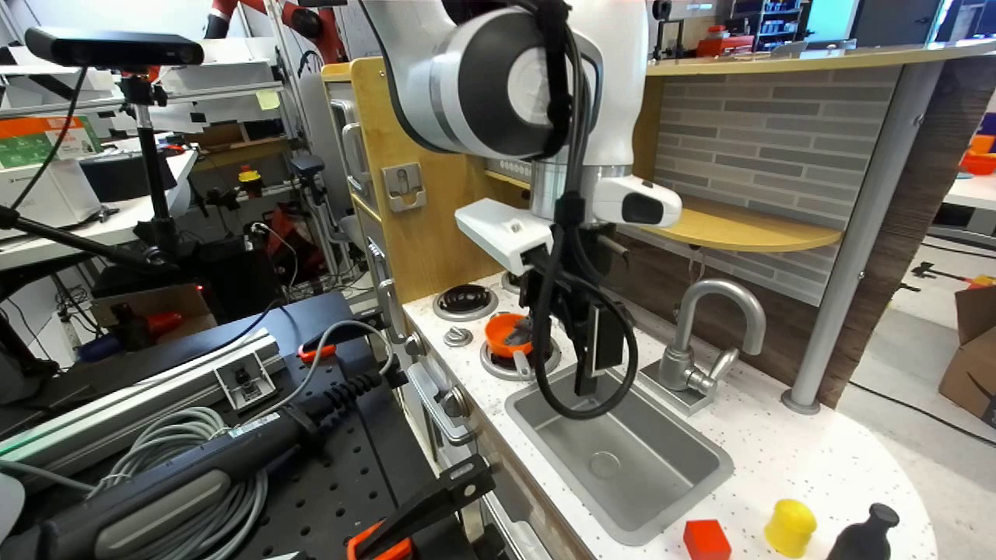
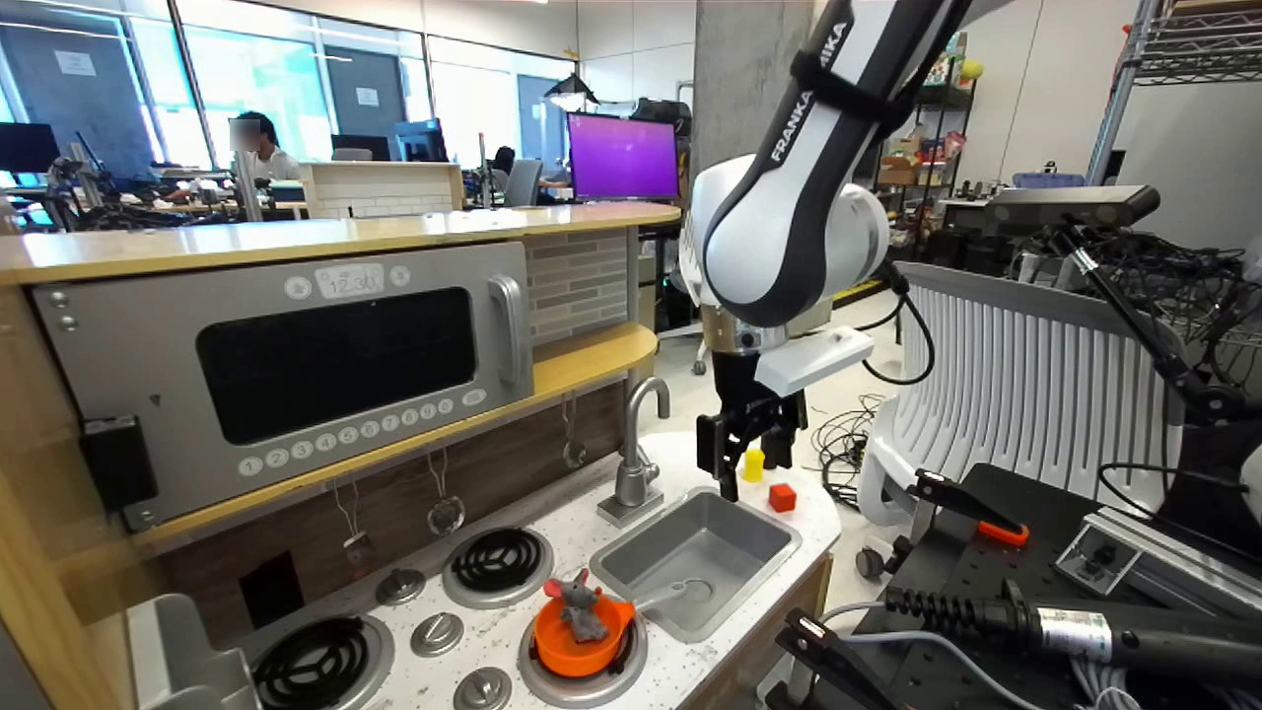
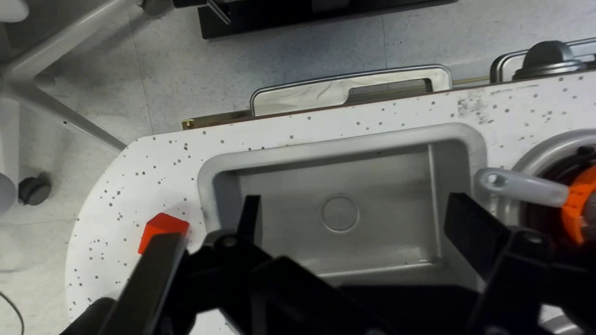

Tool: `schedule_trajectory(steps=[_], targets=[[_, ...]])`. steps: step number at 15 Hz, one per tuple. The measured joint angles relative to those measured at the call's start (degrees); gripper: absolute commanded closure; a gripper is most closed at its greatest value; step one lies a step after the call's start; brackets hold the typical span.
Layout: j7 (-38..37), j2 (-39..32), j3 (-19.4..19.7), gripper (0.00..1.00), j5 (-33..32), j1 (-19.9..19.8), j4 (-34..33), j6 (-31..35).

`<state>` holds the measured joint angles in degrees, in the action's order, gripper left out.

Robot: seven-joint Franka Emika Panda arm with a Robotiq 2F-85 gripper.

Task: Put the red toy in the orange pot

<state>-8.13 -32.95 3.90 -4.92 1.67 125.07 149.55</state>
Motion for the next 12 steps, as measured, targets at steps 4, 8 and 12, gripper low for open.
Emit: schedule_trajectory(steps=[4, 8, 12], targets=[[-3.83, -6.36, 2.92, 0.00, 0.06, 0.03, -5.03, 1.34], [-5.98, -11.37, 4.80, 0.00, 1.03, -0.44, -9.03, 1.34], [-6.41, -15.78, 5.88, 0.00, 2.32, -1.99, -12.15, 1.28]])
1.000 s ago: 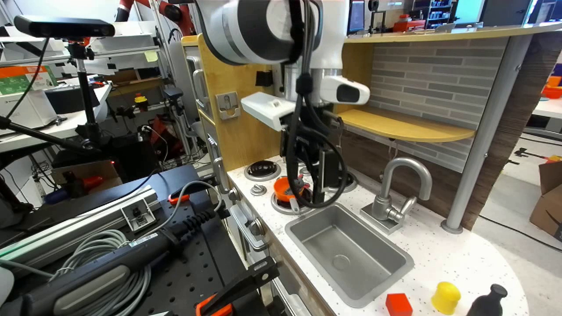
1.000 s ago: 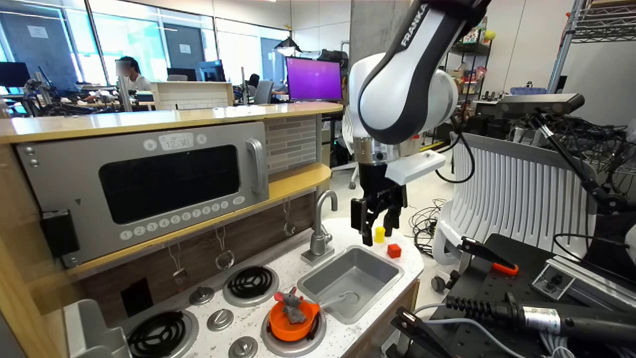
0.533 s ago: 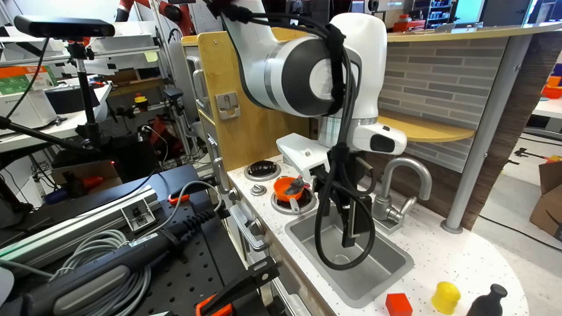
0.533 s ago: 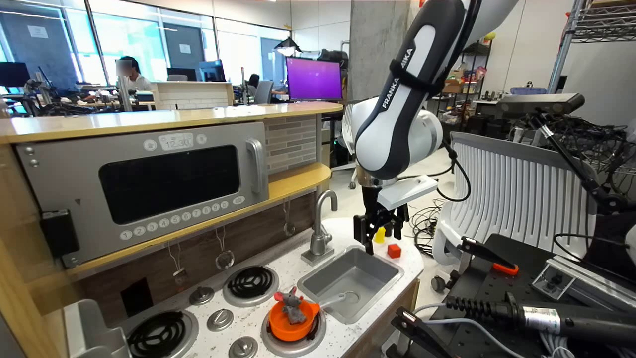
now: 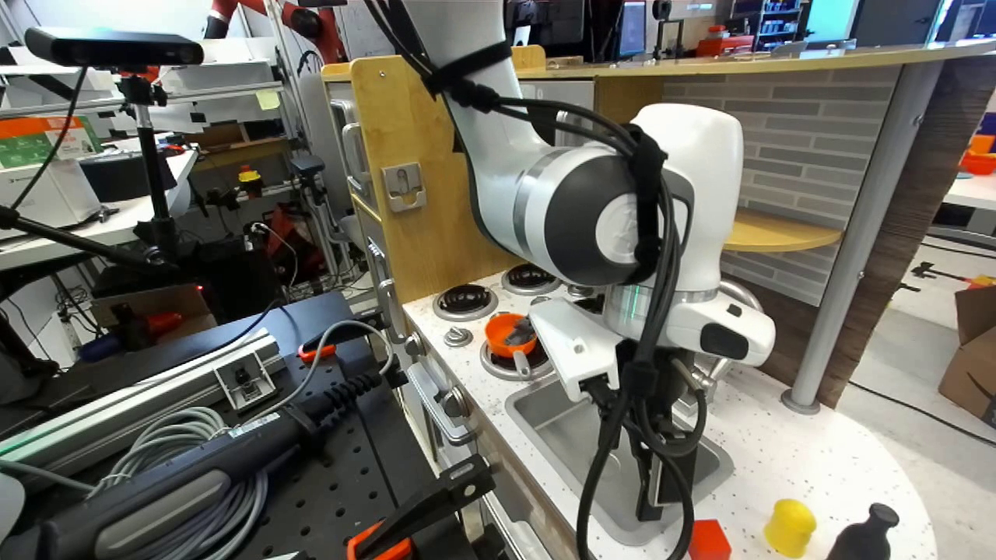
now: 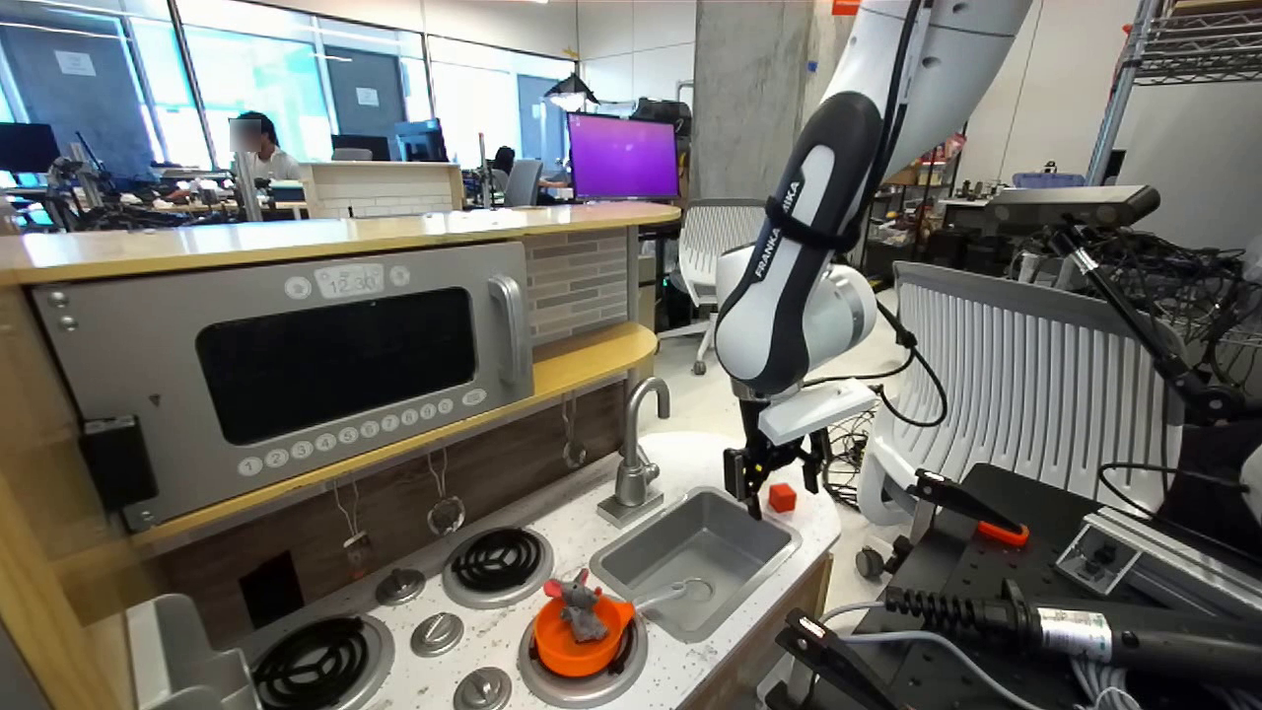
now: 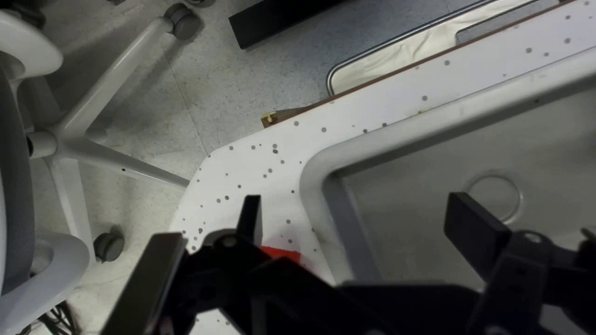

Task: Put the red toy in the orange pot

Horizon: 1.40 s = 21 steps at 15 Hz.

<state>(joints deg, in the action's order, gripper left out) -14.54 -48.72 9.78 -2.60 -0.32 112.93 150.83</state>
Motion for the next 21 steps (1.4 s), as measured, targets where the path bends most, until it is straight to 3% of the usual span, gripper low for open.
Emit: schedule_trajectory(steps=[6, 21], targets=[[0.00, -3.50, 0.74, 0.00, 1.01, -1.94, -3.24, -0.01], [-0.31, -7.86, 2.13, 0.00, 0.94, -1.75, -9.08, 0.04]])
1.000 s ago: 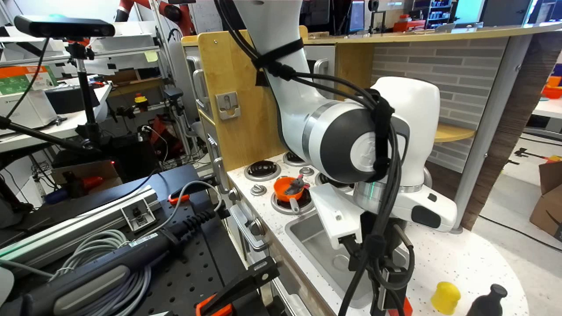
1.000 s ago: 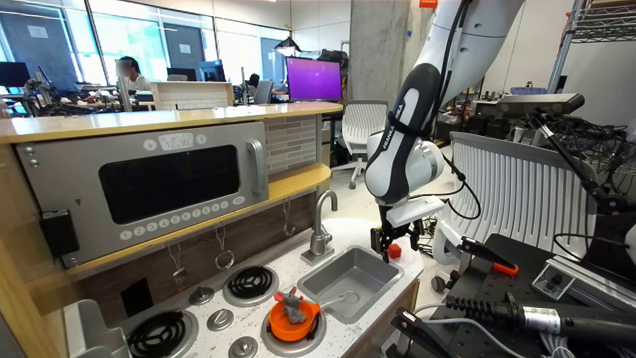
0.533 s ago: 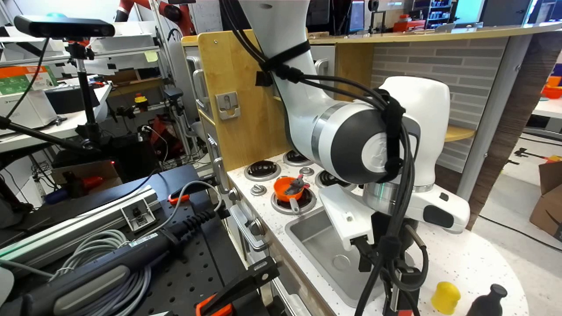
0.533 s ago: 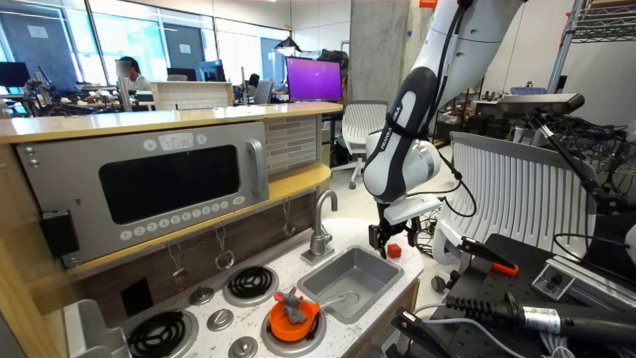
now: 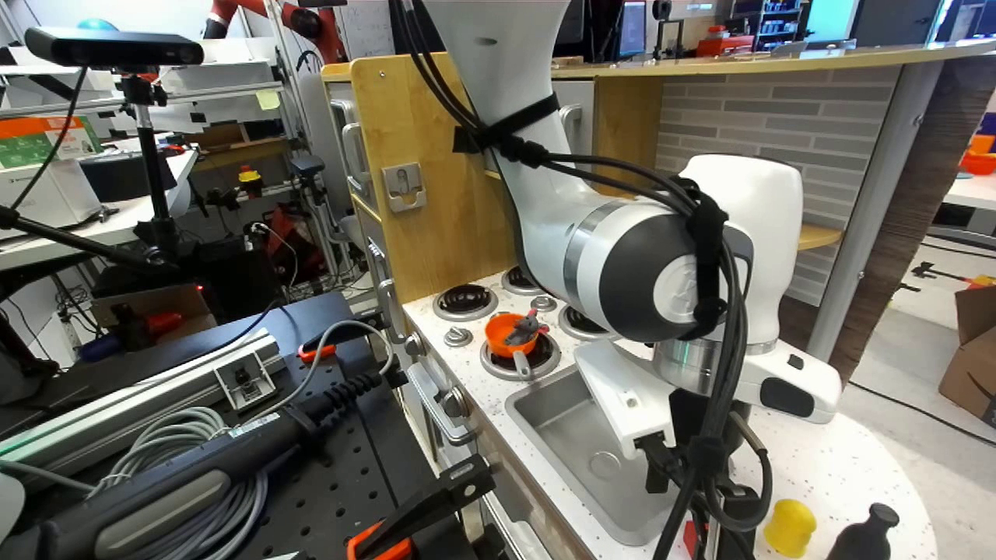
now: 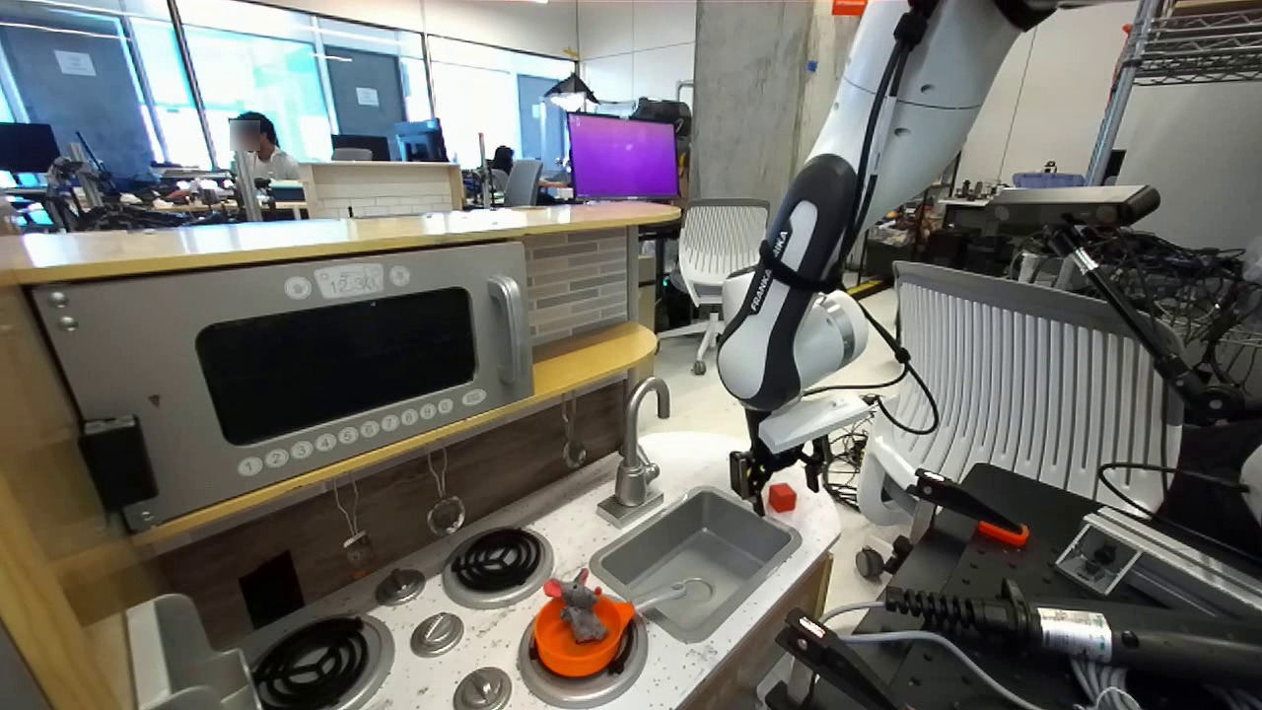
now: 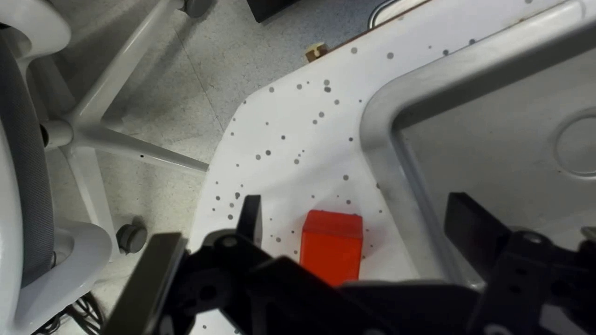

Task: Put the red toy in the orange pot

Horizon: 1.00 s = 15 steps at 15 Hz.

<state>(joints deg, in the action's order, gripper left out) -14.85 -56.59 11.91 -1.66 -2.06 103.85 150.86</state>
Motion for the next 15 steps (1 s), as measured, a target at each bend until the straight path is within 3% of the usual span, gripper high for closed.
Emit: schedule_trajectory(steps=[12, 14, 15], targets=[[0.00, -0.95, 1.38, 0.00, 0.00, -0.08, -1.44, 0.00], [0.00, -0.99, 1.47, 0.28, 0.00, -0.13, -1.50, 0.00], [0.00, -1.00, 1.55, 0.34, 0.00, -0.13, -1.55, 0.00]])
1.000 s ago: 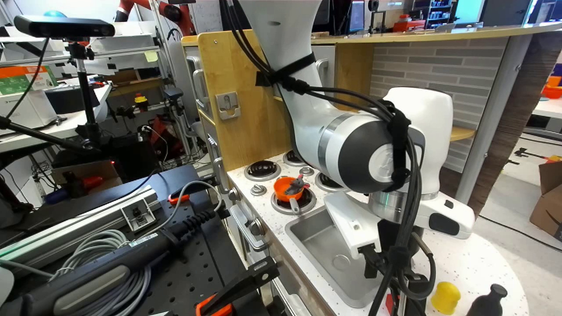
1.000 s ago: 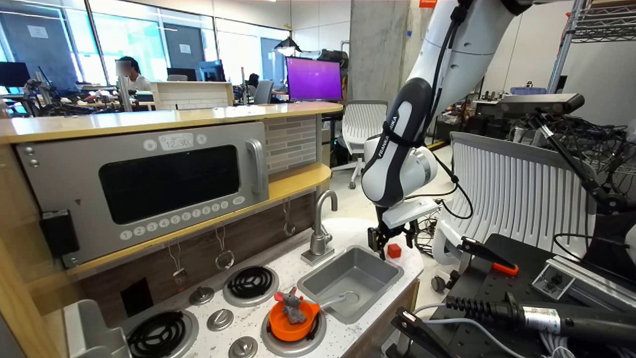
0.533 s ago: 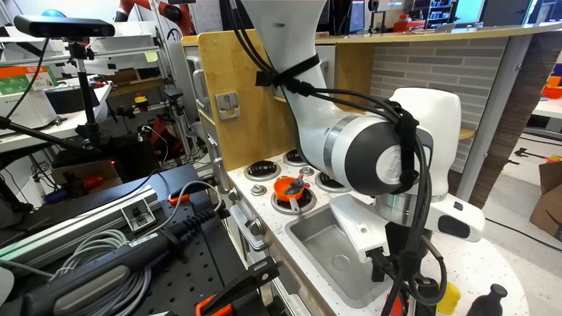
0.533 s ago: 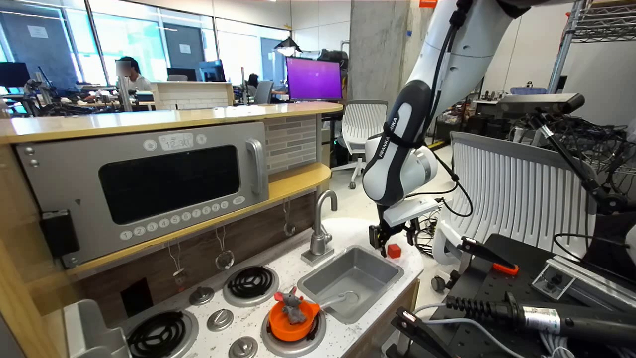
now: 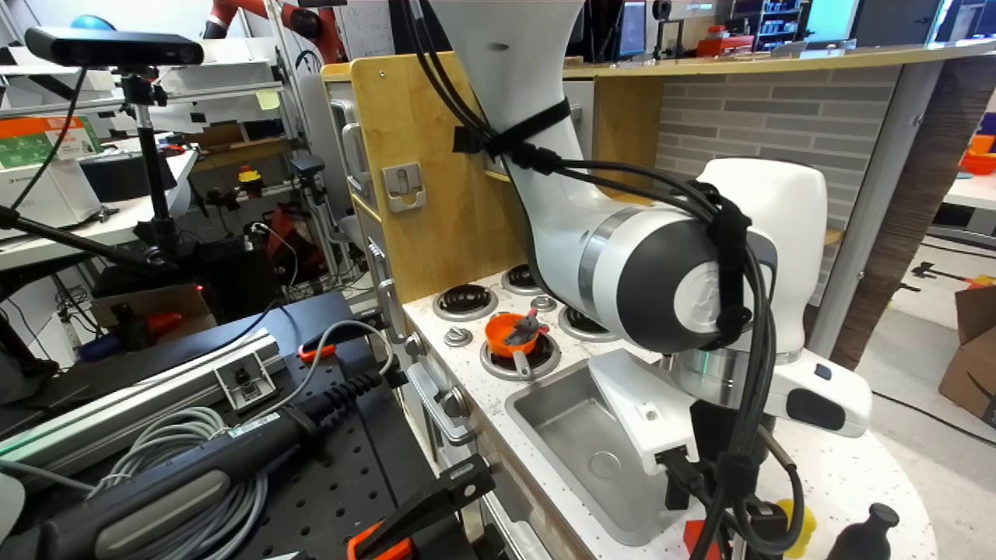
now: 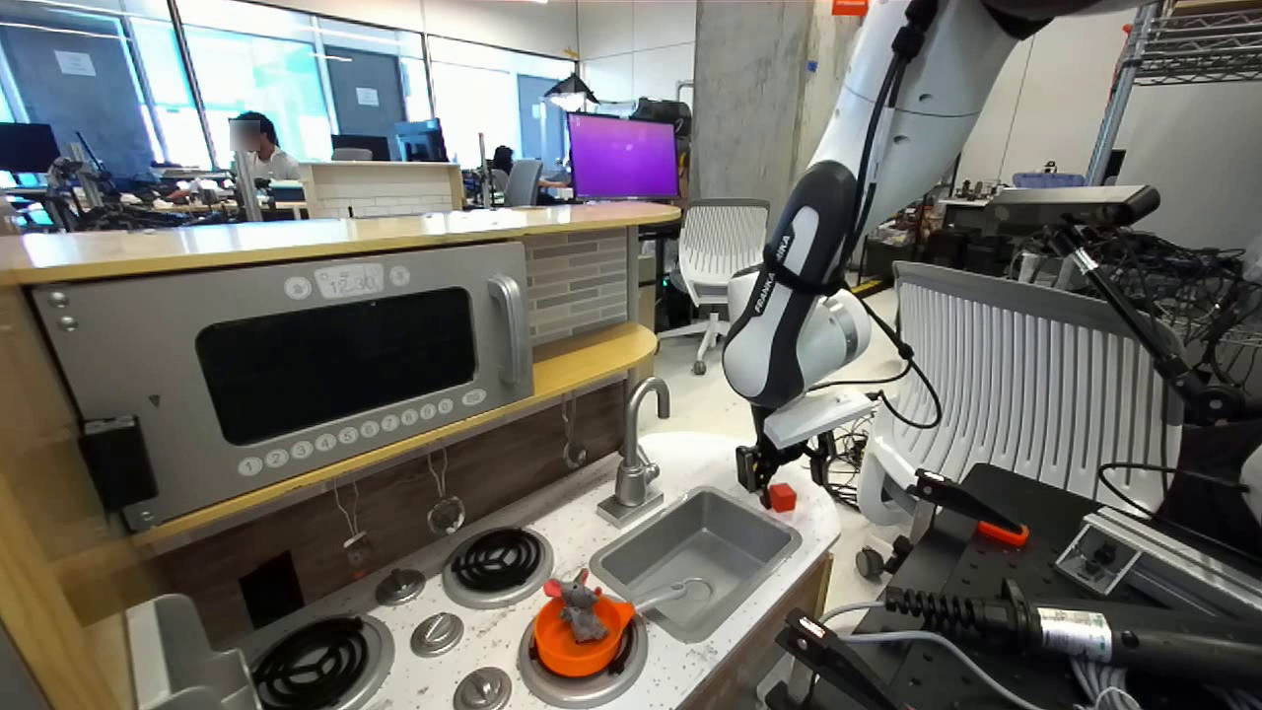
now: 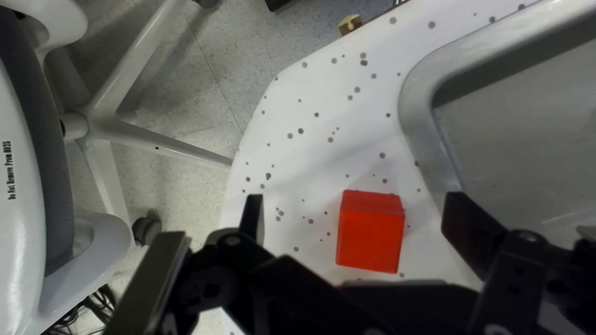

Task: Put the red toy in the orange pot

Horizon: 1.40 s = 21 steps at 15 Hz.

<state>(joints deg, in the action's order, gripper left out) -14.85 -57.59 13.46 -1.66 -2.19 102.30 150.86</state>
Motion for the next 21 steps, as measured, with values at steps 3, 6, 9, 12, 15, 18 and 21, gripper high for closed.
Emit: schedule_trajectory(steps=[3, 6, 9, 12, 15, 18, 21], targets=[[0.00, -0.02, 0.04, 0.58, 0.00, 0.00, -0.33, -0.02], [0.00, -0.05, 0.04, 0.82, 0.00, 0.00, -0.62, -0.02], [0.00, -0.10, 0.04, 0.90, 0.00, 0.01, -0.67, -0.02], [0.05, -0.10, 0.04, 0.90, 0.00, 0.02, -0.69, -0.02], [1.05, 0.04, -0.33, 0.90, -0.12, 0.18, -0.60, -0.02], [3.69, 1.74, -1.67, 0.90, -1.51, 1.85, 1.81, 1.15], [4.97, 6.30, -3.02, 0.90, -2.85, 5.56, 8.29, 4.91]])
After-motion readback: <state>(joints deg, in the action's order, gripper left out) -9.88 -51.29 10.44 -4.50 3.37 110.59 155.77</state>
